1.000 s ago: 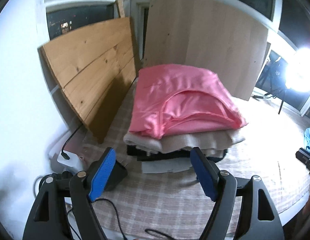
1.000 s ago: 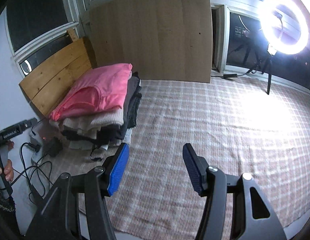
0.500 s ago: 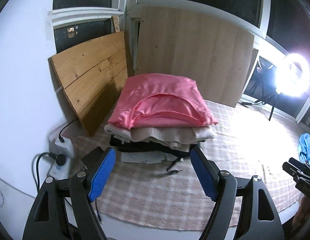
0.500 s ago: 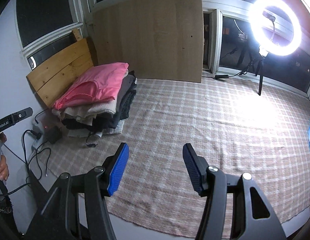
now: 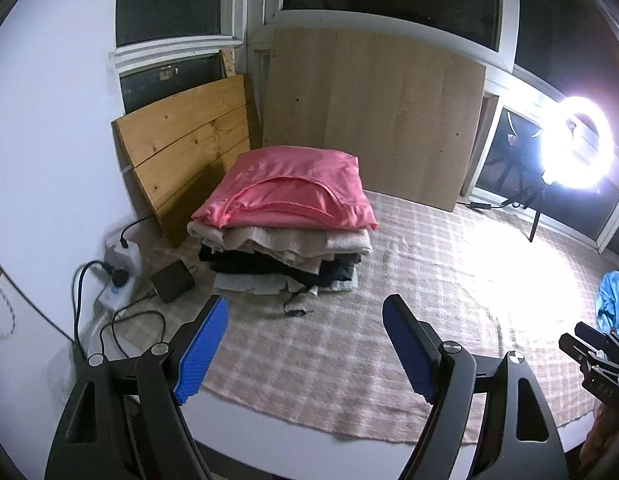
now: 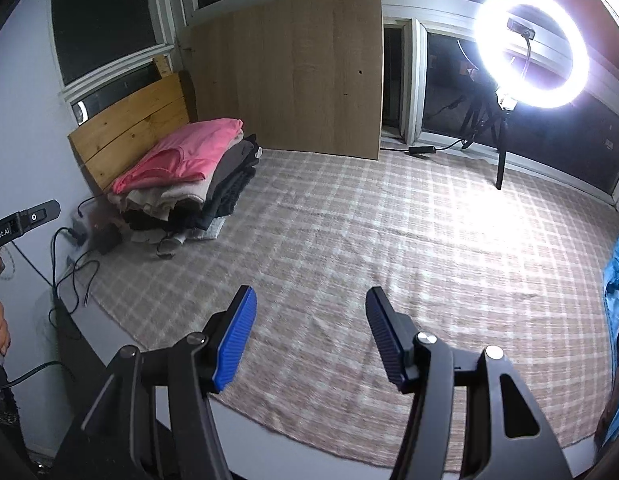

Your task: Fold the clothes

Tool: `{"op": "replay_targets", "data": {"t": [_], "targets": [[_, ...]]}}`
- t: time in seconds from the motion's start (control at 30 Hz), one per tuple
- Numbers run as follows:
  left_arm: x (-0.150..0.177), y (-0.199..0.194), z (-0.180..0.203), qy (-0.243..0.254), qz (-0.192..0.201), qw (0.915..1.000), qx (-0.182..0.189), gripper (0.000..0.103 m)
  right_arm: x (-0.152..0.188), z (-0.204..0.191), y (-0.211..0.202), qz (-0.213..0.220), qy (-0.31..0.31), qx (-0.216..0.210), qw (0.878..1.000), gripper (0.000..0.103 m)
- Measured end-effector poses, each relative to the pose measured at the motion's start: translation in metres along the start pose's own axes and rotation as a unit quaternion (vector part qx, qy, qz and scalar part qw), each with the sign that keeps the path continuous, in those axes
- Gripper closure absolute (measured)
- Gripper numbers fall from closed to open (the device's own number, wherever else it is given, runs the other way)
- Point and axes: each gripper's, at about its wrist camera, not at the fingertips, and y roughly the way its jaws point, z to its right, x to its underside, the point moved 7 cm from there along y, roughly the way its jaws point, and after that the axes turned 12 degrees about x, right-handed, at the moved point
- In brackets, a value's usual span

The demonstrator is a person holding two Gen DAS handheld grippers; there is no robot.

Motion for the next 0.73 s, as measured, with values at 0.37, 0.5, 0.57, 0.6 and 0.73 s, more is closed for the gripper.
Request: {"op": "replay_targets", "data": {"t": [0.37, 0.5, 0.57, 0.6, 0.73], "targets": [[0.03, -0.021, 0.034, -0.015, 0.009, 0.9997, -0.019, 0.025, 0.028, 0.038, -0.004, -0.001, -0.009, -0.015, 1.0, 0.046], [0.034, -0.026, 0.041, -0.019, 0.015, 0.9994, -0.025, 0.025, 0.032, 0.049, -0.006, 0.001, -0.007, -0.016, 1.0, 0.046], [0.036, -0.028, 0.044, -0.022, 0.018, 0.9992, -0.028, 0.025, 0.033, 0.053, -0.007, 0.001, -0.006, -0.017, 1.0, 0.046], [0.037, -0.029, 0.046, -0.023, 0.019, 0.9992, -0.029, 0.025, 0.034, 0.055, -0.007, 0.001, -0.005, -0.017, 1.0, 0.046], [0.037, -0.035, 0.053, -0.006, 0.038, 0.9986, -0.037, 0.025, 0.037, 0.06, -0.007, -0.001, -0.007, -0.019, 1.0, 0.046]]}}
